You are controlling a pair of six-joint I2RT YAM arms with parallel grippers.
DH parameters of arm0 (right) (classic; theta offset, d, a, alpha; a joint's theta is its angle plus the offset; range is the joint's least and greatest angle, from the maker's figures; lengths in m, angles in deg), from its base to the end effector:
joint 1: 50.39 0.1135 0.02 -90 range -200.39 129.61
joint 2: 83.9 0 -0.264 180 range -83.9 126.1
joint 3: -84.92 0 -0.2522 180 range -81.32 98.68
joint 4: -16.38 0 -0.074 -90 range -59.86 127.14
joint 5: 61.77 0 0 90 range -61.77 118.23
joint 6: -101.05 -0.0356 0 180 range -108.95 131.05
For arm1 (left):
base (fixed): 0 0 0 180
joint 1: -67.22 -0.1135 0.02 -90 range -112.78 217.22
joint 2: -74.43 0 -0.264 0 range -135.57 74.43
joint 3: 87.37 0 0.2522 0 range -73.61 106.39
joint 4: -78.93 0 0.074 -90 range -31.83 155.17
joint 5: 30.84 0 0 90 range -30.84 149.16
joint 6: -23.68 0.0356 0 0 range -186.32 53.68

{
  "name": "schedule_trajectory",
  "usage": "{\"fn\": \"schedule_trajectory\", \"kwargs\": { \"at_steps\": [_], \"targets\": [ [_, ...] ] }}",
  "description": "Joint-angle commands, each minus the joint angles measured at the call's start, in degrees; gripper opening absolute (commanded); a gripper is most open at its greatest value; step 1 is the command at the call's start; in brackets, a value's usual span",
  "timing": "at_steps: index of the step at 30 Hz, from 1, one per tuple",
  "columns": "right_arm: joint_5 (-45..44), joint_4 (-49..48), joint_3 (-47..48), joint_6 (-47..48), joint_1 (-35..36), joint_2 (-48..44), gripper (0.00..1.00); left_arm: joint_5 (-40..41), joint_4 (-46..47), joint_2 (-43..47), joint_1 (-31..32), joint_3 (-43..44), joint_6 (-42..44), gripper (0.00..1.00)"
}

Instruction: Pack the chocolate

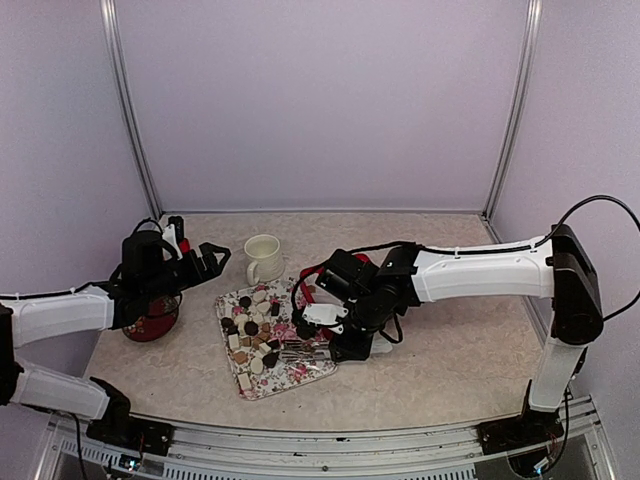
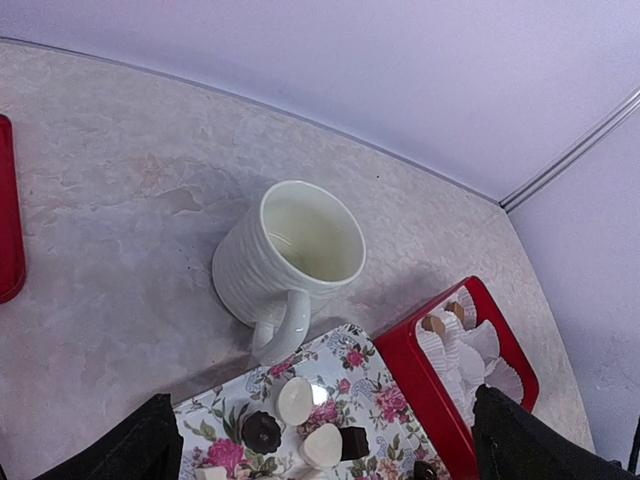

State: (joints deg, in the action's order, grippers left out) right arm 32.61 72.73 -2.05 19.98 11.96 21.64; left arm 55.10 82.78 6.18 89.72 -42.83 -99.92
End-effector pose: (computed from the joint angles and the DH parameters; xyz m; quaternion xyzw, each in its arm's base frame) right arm 0.1723 0.3347 0.2111 -0.5781 0.7942 0.1159 0.1469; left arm 0.2356 -0.1003 0.2201 -0.0588 0.8161 -0.2956 0.4931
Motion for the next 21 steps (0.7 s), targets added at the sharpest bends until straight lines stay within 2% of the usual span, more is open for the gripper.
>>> {"fn": "schedule_trajectory", "kwargs": {
  "at_steps": [1,9,21],
  "targets": [
    [-0.89,0.43,1.81,-0.73,0.68,-2.11,0.28,0.21,0.98,0.97,-0.57,-0.72,0.03,0.99],
    [1.62,-2.37,1.41,-2.84,-2.04,-8.34,0.26,0.09,1.43,0.93,-0.56,-0.68,-0.08,0.99],
    [5.27,-8.21,-3.05,-6.14,-17.03,-16.38,0.26,-0.01,1.58,0.29,-0.68,-0.21,-0.17,0.99]
  ]
}}
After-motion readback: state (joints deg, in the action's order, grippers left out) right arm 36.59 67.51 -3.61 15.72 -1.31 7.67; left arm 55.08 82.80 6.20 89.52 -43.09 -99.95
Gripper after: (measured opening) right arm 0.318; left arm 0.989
